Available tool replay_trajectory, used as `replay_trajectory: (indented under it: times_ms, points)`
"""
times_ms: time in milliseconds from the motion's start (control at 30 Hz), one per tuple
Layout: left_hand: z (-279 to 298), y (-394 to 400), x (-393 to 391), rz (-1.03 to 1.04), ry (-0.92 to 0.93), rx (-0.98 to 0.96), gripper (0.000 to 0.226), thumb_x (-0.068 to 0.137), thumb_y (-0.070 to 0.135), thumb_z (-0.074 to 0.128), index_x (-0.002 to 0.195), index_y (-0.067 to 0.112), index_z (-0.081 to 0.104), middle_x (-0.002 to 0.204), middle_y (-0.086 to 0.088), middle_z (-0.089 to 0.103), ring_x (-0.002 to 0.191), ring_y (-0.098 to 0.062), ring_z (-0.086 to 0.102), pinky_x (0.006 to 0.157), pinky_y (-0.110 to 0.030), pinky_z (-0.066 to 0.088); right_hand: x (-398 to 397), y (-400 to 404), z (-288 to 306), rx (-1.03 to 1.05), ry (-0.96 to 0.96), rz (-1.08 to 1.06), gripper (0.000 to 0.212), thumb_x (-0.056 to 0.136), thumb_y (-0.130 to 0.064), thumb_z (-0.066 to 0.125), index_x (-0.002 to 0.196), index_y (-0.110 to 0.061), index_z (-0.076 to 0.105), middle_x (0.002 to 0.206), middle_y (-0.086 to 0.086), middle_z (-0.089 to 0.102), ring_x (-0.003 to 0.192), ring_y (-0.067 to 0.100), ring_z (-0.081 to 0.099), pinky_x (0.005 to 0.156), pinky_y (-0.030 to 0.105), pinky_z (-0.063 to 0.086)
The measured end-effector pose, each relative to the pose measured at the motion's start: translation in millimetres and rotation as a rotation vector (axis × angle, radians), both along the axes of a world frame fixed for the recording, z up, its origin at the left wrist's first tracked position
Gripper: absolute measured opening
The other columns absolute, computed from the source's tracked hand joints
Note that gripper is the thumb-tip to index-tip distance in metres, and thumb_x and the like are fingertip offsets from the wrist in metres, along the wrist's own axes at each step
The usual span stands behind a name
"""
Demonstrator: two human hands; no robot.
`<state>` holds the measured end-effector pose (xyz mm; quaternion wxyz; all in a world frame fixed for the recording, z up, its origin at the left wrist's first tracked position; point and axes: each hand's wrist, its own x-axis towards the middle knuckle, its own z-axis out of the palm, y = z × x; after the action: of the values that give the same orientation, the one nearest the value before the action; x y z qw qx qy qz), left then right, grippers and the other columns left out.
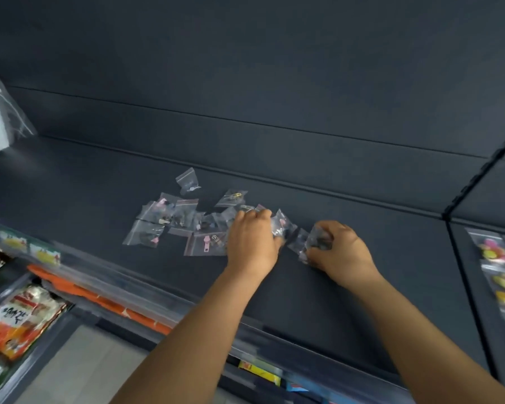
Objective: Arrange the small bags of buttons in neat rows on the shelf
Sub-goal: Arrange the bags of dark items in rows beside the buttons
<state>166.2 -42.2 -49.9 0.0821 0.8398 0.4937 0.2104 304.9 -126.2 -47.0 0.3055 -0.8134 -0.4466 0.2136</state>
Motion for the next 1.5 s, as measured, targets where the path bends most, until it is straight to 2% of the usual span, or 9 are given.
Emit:
replay_trajectory:
  times_ms: [200,367,467,567,733,933,1133,1233,1500]
  points:
    - [0.4,9.7,-9.9,-0.085,-0.194,-0.091,0.006,0.086,0.018,0.063,0.082,0.019,0.067,0.093,0.001,0.062,0.1,-0.021,0.046,0.08,-0.027,0.038,-8.0,-4.2,1.5,0.1,0.151,-0.124,0.01,0.072,-0.014,0.071,0.073,-0.022,0.065,0.069,-0.011,0.065,0.059,0.004,0.057,0.042,0.007,0.037]
    - [13.0,8.8,-10.4,-0.237,-0.386,-0.181,0.008,0.091,0.021,0.053,0.084,0.021,0.056,0.085,0.007,0.062,0.082,-0.018,0.055,0.066,-0.029,0.04,-11.9,-12.2,8.7,0.235,0.211,-0.247,0.011,0.08,-0.019,0.066,0.07,-0.024,0.067,0.066,-0.012,0.066,0.058,0.0,0.057,0.049,0.006,0.041]
    - [22.0,4.3,-6.7,-0.335,-0.507,-0.32,0.01,0.095,0.021,0.047,0.086,0.026,0.049,0.086,0.011,0.066,0.082,-0.012,0.064,0.071,-0.033,0.051,-12.6,-20.9,15.6,0.313,0.304,-0.294,0.017,0.085,-0.015,0.063,0.071,-0.023,0.069,0.064,-0.009,0.067,0.061,0.006,0.061,0.061,0.022,0.053]
    - [24.9,-8.2,1.0,-0.407,-0.579,-0.419,0.016,0.097,0.021,0.043,0.084,0.029,0.048,0.078,0.01,0.069,0.078,-0.003,0.066,0.072,-0.042,0.056,-12.6,-36.2,21.9,0.402,0.404,-0.314,0.019,0.086,-0.01,0.062,0.074,-0.022,0.07,0.064,-0.009,0.069,0.056,0.002,0.062,0.053,0.018,0.053]
    - [28.6,-39.7,24.1,-0.501,-0.574,-0.449,0.018,0.096,0.018,0.047,0.084,0.03,0.051,0.074,0.003,0.066,0.064,-0.016,0.067,0.057,-0.044,0.057,-0.5,-73.0,35.7,0.484,0.45,-0.393,0.017,0.087,-0.002,0.059,0.093,-0.017,0.067,0.069,-0.004,0.068,0.058,0.003,0.065,0.054,0.013,0.05]
    - [36.8,-109.8,74.2,-0.611,-0.564,-0.553,0.019,0.094,0.014,0.05,0.081,0.028,0.052,0.071,0.002,0.066,0.061,-0.019,0.066,0.045,-0.03,0.054,32.4,-140.6,50.7,0.548,0.378,-0.534,0.017,0.089,-0.011,0.058,0.081,-0.019,0.071,0.069,-0.003,0.071,0.064,0.016,0.065,0.059,0.024,0.053]
    - [41.5,-203.7,136.0,-0.685,-0.593,-0.646,0.01,0.093,0.02,0.055,0.086,0.018,0.061,0.08,0.005,0.068,0.073,-0.015,0.068,0.061,-0.042,0.059,82.2,-238.7,49.4,0.574,0.307,-0.633,0.017,0.084,-0.017,0.066,0.068,-0.022,0.069,0.062,-0.009,0.069,0.057,0.005,0.062,0.058,0.019,0.049]
    - [43.6,-254.4,169.4,-0.703,-0.592,-0.62,0.013,0.094,0.021,0.052,0.083,0.02,0.06,0.079,0.005,0.068,0.078,-0.011,0.066,0.069,-0.04,0.056,110.8,-291.6,48.8,0.549,0.317,-0.686,0.015,0.083,-0.014,0.067,0.068,-0.017,0.065,0.063,-0.002,0.066,0.058,0.013,0.057,0.061,0.035,0.051]
    - [50.2,-382.5,254.5,-0.755,-0.524,-0.747,0.011,0.097,0.025,0.046,0.089,0.027,0.052,0.09,-0.002,0.068,0.071,-0.021,0.068,0.054,-0.04,0.059,180.4,-422.6,46.1,0.606,0.359,-0.81,0.008,0.085,-0.005,0.062,0.088,-0.012,0.062,0.084,0.01,0.07,0.073,0.022,0.066,0.071,0.037,0.057]
